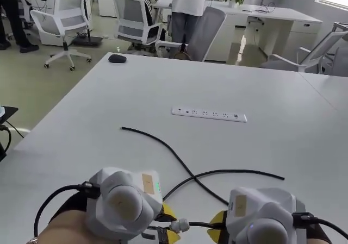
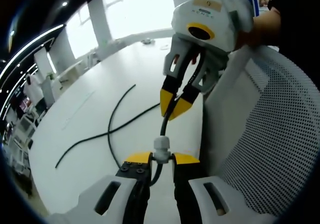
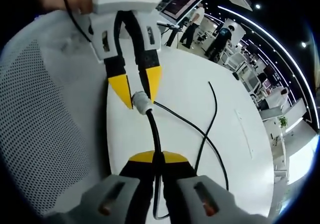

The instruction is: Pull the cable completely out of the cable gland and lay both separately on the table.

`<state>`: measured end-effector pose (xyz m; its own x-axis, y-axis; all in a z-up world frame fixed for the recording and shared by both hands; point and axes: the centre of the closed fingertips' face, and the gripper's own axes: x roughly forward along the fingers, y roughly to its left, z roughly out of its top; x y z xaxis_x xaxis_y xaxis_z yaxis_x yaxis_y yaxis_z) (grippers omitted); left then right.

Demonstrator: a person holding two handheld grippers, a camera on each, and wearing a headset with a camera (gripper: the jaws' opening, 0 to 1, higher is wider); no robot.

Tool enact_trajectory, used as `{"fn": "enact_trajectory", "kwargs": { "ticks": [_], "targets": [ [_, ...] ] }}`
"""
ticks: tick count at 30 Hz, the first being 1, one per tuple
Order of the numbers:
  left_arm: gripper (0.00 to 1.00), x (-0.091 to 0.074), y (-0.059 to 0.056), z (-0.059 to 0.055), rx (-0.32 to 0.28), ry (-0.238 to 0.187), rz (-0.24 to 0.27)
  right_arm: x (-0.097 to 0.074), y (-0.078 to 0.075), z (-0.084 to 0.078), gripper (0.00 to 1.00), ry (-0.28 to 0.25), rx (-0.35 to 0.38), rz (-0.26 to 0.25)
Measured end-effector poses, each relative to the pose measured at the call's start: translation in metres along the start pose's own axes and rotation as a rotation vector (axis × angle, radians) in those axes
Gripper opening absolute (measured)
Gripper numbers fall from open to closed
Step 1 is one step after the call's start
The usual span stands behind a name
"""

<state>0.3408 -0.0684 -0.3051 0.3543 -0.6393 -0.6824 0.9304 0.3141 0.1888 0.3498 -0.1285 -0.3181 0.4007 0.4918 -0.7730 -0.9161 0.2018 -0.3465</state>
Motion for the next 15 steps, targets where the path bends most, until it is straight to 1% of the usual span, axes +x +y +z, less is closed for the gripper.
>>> {"fn": "enact_trajectory", "kwargs": {
  "ticks": [1, 2, 3, 4, 5, 6, 7, 8, 9, 10, 11, 15],
  "targets": [
    [0.17, 0.000, 0.000, -0.002, 0.000, 0.004, 0.002, 0.000, -0.001, -0.001, 0.02, -0.006, 0.006, 0.004],
    [0.17, -0.001, 0.000, -0.001, -0.019, -0.007, -0.001, -0.001, -0.001, -0.002, 0.02, -0.015, 0.037, 0.010],
    [0.17, -0.002, 0.001, 0.003, -0.037, -0.030, -0.001, -0.002, -0.002, -0.002, 0.02, -0.019, 0.047, 0.006],
    [0.17, -0.002, 0.002, 0.006, -0.052, -0.046, 0.000, -0.002, -0.005, -0.004, 0.02, -0.004, 0.044, -0.009],
    [0.17, -0.002, 0.003, 0.005, -0.055, -0.037, 0.002, -0.003, -0.008, -0.009, 0.02, 0.027, 0.040, -0.027],
    [0.17, -0.003, 0.007, -0.004, -0.030, 0.010, 0.025, -0.003, -0.011, -0.018, 0.02, 0.072, 0.030, -0.042],
    [0.17, -0.002, 0.008, -0.009, -0.017, 0.033, 0.029, -0.002, -0.012, -0.024, 0.02, 0.096, 0.021, -0.048],
    [0.17, -0.001, 0.007, -0.010, -0.028, 0.030, 0.028, -0.002, -0.013, -0.027, 0.02, 0.099, 0.044, -0.050],
    [0.17, -0.002, 0.008, -0.009, -0.036, 0.025, 0.031, -0.003, -0.015, -0.033, 0.02, 0.122, 0.090, -0.060],
    [0.17, -0.003, 0.010, -0.008, -0.045, 0.017, 0.034, -0.004, -0.016, -0.037, 0.02, 0.134, 0.104, -0.064],
    [0.17, -0.004, 0.011, -0.008, -0.056, 0.012, 0.037, -0.004, -0.019, -0.043, 0.02, 0.160, 0.109, -0.070],
    [0.17, -0.003, 0.012, -0.010, -0.057, 0.025, 0.043, -0.005, -0.021, -0.055, 0.02, 0.205, 0.142, -0.083]
  ]
}}
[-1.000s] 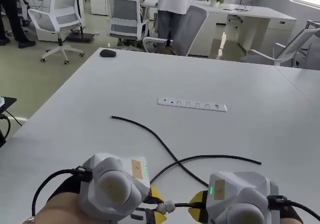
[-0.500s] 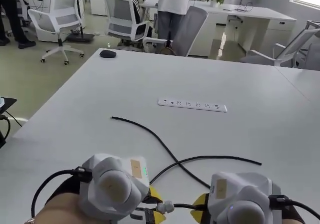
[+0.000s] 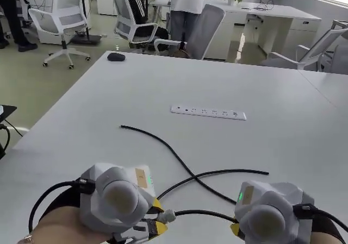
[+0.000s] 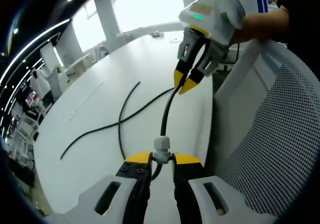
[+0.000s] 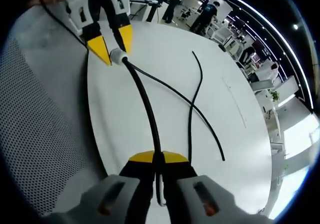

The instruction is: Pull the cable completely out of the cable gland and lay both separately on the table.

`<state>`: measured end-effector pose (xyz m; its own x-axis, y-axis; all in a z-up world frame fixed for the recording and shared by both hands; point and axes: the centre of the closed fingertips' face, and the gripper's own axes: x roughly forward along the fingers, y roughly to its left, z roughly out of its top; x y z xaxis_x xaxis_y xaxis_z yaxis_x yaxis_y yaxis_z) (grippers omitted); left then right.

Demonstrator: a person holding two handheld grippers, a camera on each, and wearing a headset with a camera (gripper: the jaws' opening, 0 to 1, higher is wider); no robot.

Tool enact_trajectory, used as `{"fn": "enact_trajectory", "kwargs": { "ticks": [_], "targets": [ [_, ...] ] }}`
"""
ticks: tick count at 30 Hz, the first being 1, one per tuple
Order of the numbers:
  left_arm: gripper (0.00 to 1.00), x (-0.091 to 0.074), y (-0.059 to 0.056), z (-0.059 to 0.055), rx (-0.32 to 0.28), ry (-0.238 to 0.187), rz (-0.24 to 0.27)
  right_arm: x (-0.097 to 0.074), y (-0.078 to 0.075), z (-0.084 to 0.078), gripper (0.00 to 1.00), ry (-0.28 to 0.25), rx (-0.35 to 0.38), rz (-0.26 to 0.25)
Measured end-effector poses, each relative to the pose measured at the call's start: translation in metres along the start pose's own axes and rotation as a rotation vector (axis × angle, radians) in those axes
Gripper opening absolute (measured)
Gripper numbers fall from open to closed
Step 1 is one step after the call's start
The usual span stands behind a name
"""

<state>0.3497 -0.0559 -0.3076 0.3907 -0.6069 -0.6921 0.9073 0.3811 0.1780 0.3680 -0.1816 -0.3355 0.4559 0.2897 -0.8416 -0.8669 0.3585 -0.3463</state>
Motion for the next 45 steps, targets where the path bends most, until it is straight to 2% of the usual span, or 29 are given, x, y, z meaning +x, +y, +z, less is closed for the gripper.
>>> {"fn": "enact_trajectory", "kwargs": {
  "ticks": [1, 3, 12, 15, 17, 18, 19, 21, 25, 28, 30, 31, 34, 36, 39, 42, 45],
  "targets": [
    [0.17, 0.000, 0.000, 0.000, -0.001, 0.000, 0.001, 0.000, -0.001, -0.003, 0.02, 0.014, 0.004, -0.004],
    [0.17, 0.000, 0.000, 0.000, -0.003, -0.002, 0.001, 0.000, -0.006, -0.018, 0.02, 0.089, -0.001, -0.030],
    [0.17, 0.000, 0.000, -0.002, 0.005, 0.007, 0.002, -0.003, -0.015, -0.043, 0.03, 0.182, 0.065, -0.060],
    [0.17, 0.000, -0.001, 0.001, 0.022, 0.004, 0.005, -0.002, -0.007, -0.048, 0.03, 0.212, 0.081, -0.022],
    [0.17, -0.001, -0.001, 0.001, 0.112, 0.020, 0.024, 0.001, 0.006, -0.047, 0.05, 0.228, 0.041, 0.031],
    [0.17, 0.000, -0.002, 0.000, 0.139, 0.031, 0.025, 0.004, 0.015, -0.038, 0.09, 0.187, 0.013, 0.075],
    [0.17, 0.000, -0.004, 0.001, 0.203, 0.039, 0.031, 0.006, 0.022, -0.025, 0.14, 0.120, 0.021, 0.098],
    [0.17, 0.002, -0.005, 0.004, 0.257, 0.042, 0.043, 0.006, 0.029, -0.006, 0.21, 0.041, 0.031, 0.131],
    [0.17, 0.003, -0.010, 0.009, 0.307, 0.053, 0.054, 0.000, 0.042, 0.038, 0.22, -0.136, -0.058, 0.174],
    [0.17, 0.005, -0.011, 0.009, 0.350, 0.062, 0.059, -0.013, 0.051, 0.071, 0.21, -0.290, -0.050, 0.206],
    [0.17, 0.006, -0.013, 0.007, 0.368, 0.072, 0.054, -0.019, 0.052, 0.083, 0.20, -0.351, -0.053, 0.207],
    [0.17, 0.008, -0.014, 0.006, 0.395, 0.086, 0.050, -0.022, 0.054, 0.089, 0.18, -0.383, -0.042, 0.216],
    [0.17, 0.011, -0.018, 0.005, 0.433, 0.096, 0.042, -0.025, 0.057, 0.094, 0.15, -0.400, -0.043, 0.226],
    [0.17, 0.012, -0.019, 0.006, 0.453, 0.092, 0.043, -0.022, 0.058, 0.091, 0.10, -0.381, -0.040, 0.235],
    [0.17, 0.012, -0.020, 0.011, 0.459, 0.068, 0.041, -0.018, 0.059, 0.086, 0.11, -0.351, -0.040, 0.241],
    [0.17, 0.012, -0.022, 0.013, 0.464, 0.054, 0.032, -0.019, 0.056, 0.086, 0.03, -0.350, -0.051, 0.230],
    [0.18, 0.012, -0.022, 0.015, 0.458, 0.041, 0.030, -0.019, 0.058, 0.084, 0.03, -0.350, -0.034, 0.245]
  ]
}}
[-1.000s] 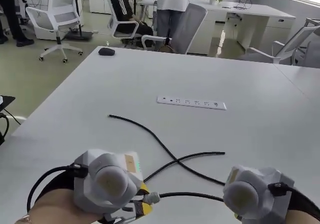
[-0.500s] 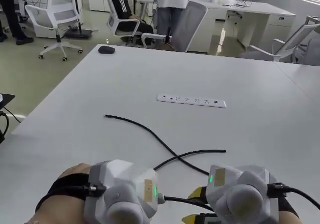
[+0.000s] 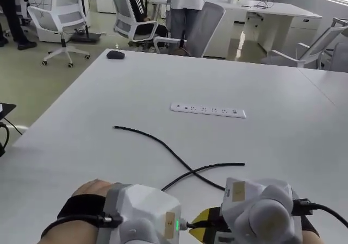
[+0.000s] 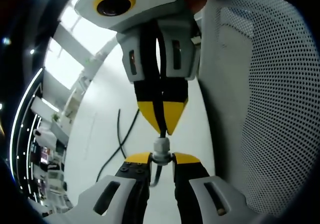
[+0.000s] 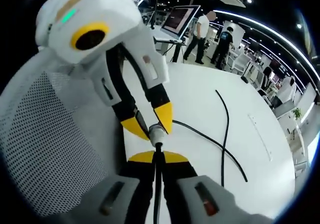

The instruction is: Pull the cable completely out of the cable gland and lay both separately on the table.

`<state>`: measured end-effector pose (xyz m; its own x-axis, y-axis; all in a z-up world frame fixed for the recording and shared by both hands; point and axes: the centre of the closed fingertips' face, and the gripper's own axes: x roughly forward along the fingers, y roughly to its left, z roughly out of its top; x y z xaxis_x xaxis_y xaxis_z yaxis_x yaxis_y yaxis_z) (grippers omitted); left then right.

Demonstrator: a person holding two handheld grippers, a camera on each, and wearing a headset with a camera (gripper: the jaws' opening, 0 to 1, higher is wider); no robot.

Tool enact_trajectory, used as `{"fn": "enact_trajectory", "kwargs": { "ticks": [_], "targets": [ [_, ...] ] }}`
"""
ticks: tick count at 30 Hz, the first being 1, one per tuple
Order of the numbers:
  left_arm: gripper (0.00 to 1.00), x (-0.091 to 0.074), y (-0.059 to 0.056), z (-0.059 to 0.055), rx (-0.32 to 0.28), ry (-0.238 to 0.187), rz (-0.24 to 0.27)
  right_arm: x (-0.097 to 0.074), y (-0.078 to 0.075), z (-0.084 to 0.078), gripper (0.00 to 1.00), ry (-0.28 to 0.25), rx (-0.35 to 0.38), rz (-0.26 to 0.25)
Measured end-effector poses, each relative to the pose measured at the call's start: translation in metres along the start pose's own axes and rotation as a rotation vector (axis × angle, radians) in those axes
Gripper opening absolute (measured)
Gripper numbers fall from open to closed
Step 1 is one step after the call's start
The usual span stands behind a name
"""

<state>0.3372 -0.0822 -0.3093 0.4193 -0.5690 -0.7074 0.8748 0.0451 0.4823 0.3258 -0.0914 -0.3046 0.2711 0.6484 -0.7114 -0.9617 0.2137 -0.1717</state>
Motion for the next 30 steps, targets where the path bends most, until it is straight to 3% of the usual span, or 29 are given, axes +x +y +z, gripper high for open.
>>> {"fn": "enact_trajectory", "kwargs": {
  "ticks": [3, 7, 15, 19, 25, 30],
  "targets": [
    [0.18, -0.001, 0.004, 0.009, -0.089, -0.073, -0.004, -0.002, 0.001, 0.005, 0.02, -0.029, -0.013, 0.010],
    [0.18, -0.002, 0.004, 0.004, -0.092, -0.066, -0.005, -0.003, 0.001, 0.006, 0.02, -0.044, -0.015, 0.019],
    [0.21, -0.004, 0.003, 0.008, -0.095, -0.070, -0.010, -0.003, 0.002, 0.010, 0.02, -0.064, -0.025, 0.022],
    [0.18, -0.004, 0.002, 0.009, -0.083, -0.068, -0.009, -0.003, 0.007, 0.014, 0.02, -0.078, -0.043, 0.038],
    [0.18, -0.004, 0.004, 0.001, -0.057, -0.030, 0.006, -0.002, 0.005, 0.010, 0.02, -0.058, -0.055, 0.029],
    [0.18, -0.006, 0.006, -0.003, -0.090, -0.004, 0.013, -0.002, 0.005, 0.005, 0.02, -0.054, 0.003, 0.040]
  ]
}}
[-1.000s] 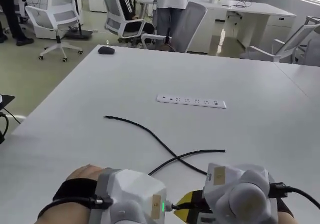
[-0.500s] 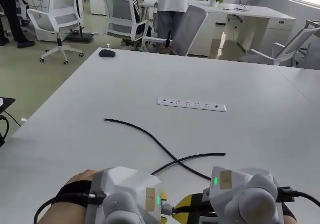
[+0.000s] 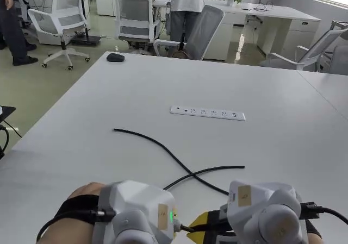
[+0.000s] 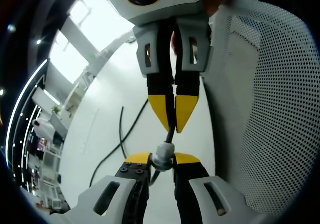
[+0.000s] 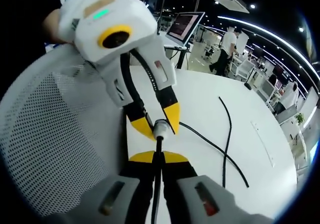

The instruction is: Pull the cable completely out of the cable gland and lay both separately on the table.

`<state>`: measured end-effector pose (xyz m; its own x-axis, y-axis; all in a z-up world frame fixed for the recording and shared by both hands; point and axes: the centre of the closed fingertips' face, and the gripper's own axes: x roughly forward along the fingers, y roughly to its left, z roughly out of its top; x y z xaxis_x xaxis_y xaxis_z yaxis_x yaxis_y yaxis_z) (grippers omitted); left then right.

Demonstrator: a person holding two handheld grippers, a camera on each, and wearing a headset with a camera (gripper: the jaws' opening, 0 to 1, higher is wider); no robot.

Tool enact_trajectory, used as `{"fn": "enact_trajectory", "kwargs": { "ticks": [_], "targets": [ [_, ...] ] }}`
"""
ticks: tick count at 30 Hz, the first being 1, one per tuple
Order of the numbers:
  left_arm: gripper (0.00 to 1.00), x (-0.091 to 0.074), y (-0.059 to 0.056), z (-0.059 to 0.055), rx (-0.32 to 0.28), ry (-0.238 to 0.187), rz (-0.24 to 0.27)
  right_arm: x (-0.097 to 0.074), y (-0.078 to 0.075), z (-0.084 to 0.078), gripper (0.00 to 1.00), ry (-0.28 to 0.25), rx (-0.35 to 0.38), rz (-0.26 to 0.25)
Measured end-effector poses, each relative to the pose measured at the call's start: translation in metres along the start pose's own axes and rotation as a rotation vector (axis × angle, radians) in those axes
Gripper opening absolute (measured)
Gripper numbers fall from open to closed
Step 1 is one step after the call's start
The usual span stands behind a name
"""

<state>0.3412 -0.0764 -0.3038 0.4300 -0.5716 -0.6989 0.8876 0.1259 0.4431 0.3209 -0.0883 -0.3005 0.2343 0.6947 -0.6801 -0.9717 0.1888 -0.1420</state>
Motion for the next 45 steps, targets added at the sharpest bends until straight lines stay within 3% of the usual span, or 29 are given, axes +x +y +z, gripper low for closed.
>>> {"fn": "enact_trajectory", "kwargs": {
  "ticks": [6, 9, 20, 27, 32, 34, 37, 42, 45],
  "targets": [
    [0.18, 0.000, 0.006, -0.013, -0.024, 0.055, 0.023, -0.002, -0.003, -0.015, 0.02, 0.053, 0.041, -0.010],
    [0.18, -0.001, 0.012, -0.023, -0.049, 0.077, 0.039, -0.004, -0.008, -0.039, 0.03, 0.161, 0.066, -0.032],
    [0.18, -0.001, 0.012, -0.027, -0.057, 0.090, 0.039, -0.016, -0.023, -0.096, 0.03, 0.438, 0.079, -0.112],
    [0.18, 0.000, 0.012, -0.028, -0.058, 0.089, 0.039, -0.021, -0.026, -0.111, 0.04, 0.497, 0.130, -0.131],
    [0.18, 0.000, 0.010, -0.028, -0.057, 0.091, 0.033, -0.018, -0.018, -0.114, 0.10, 0.516, 0.123, -0.098],
    [0.18, 0.000, 0.010, -0.029, -0.055, 0.093, 0.031, -0.015, -0.014, -0.109, 0.19, 0.503, 0.093, -0.069],
    [0.18, 0.000, 0.010, -0.028, -0.054, 0.089, 0.032, -0.004, -0.011, -0.080, 0.25, 0.372, 0.051, -0.050],
    [0.18, 0.001, 0.008, -0.023, -0.032, 0.077, 0.032, 0.002, -0.009, -0.034, 0.24, 0.172, 0.005, -0.043],
    [0.18, 0.003, 0.004, -0.016, -0.012, 0.064, 0.025, 0.002, -0.006, -0.022, 0.23, 0.114, 0.006, -0.032]
  ]
}}
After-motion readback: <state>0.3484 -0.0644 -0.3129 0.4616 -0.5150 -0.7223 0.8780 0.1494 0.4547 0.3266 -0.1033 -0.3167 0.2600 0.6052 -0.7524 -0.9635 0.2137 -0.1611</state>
